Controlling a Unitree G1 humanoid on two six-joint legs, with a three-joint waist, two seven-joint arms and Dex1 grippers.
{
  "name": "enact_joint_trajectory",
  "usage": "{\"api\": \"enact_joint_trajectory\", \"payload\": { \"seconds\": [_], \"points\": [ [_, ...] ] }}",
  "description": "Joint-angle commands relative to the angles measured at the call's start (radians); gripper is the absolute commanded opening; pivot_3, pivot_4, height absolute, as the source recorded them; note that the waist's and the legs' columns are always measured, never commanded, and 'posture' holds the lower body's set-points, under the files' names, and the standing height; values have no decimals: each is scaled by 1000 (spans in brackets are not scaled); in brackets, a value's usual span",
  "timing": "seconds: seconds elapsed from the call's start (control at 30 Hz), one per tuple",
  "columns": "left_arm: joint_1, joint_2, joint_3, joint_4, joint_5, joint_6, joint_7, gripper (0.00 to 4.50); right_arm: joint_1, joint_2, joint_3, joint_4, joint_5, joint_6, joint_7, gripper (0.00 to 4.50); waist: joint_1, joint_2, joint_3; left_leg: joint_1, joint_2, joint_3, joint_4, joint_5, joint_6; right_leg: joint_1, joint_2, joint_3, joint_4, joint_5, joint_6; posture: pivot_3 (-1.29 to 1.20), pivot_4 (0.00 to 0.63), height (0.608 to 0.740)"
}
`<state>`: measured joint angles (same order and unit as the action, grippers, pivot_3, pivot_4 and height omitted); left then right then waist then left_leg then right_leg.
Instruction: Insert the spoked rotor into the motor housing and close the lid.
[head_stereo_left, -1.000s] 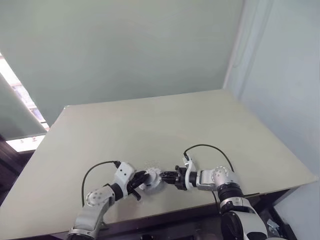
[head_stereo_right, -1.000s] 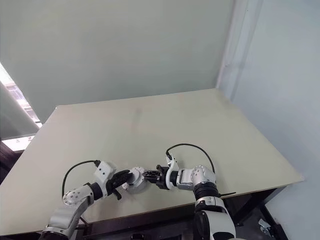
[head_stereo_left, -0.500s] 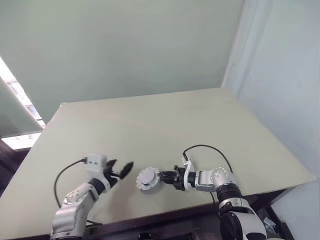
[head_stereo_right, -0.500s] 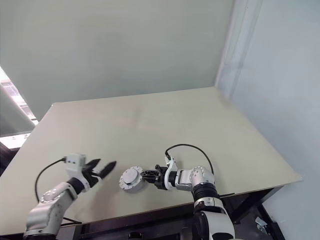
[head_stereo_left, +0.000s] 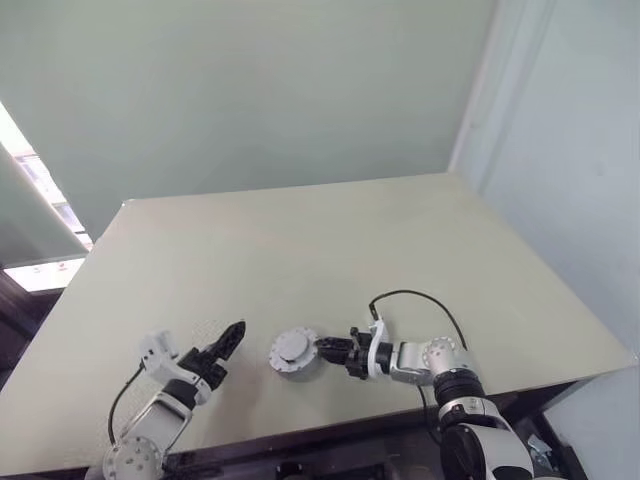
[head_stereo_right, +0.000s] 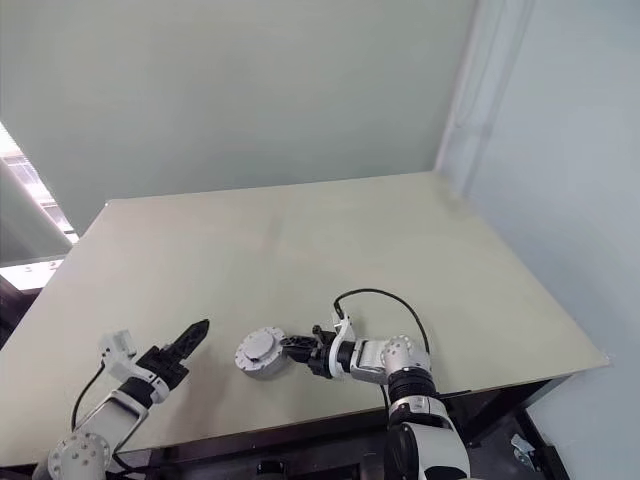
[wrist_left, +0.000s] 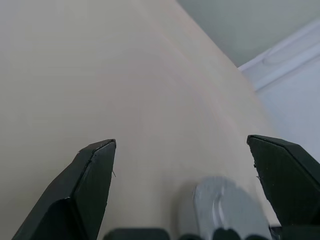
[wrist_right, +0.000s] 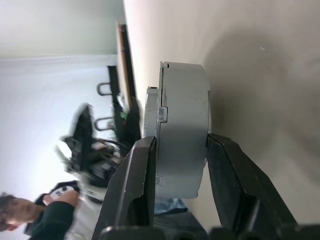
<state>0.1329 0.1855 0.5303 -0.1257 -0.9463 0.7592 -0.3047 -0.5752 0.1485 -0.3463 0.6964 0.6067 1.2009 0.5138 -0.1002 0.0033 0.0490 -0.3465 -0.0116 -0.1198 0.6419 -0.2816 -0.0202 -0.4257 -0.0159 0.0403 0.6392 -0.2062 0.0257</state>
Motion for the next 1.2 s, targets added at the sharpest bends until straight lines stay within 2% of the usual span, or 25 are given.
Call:
{"api": "enact_joint_trajectory", "payload": {
  "seconds": [0.03,0.6,1.0,1.1,1.2],
  "points": [
    [11,-14,21,-53,-86,28,26,4500,-31,67,-27,-77,96,12,18,1240,2,0,0,0,0,0,0,0,0,0,0,0,0,0,0,0,0,740],
    [-19,-155,-33,-67,-307,27,105,4500,-48,109,5,-232,236,70,-88,1240,4,0,1,-1,0,0,2,0,0,0,0,0,0,0,-1,0,0,740],
    [-59,-192,-140,-9,-300,27,90,4500,-31,93,35,-246,257,78,-115,1240,4,0,0,-2,-1,1,3,0,0,0,1,1,0,1,-2,0,0,740],
    [-61,-183,-145,5,-305,35,89,3889,-28,89,35,-253,263,80,-122,1240,3,0,0,-2,-1,1,3,0,0,0,1,1,0,1,-2,0,0,740],
    [-63,-169,-150,16,-316,56,85,2874,-24,88,36,-258,268,80,-128,1240,4,0,0,-2,-1,1,3,0,0,0,1,1,0,1,-3,0,0,740]
  ]
}}
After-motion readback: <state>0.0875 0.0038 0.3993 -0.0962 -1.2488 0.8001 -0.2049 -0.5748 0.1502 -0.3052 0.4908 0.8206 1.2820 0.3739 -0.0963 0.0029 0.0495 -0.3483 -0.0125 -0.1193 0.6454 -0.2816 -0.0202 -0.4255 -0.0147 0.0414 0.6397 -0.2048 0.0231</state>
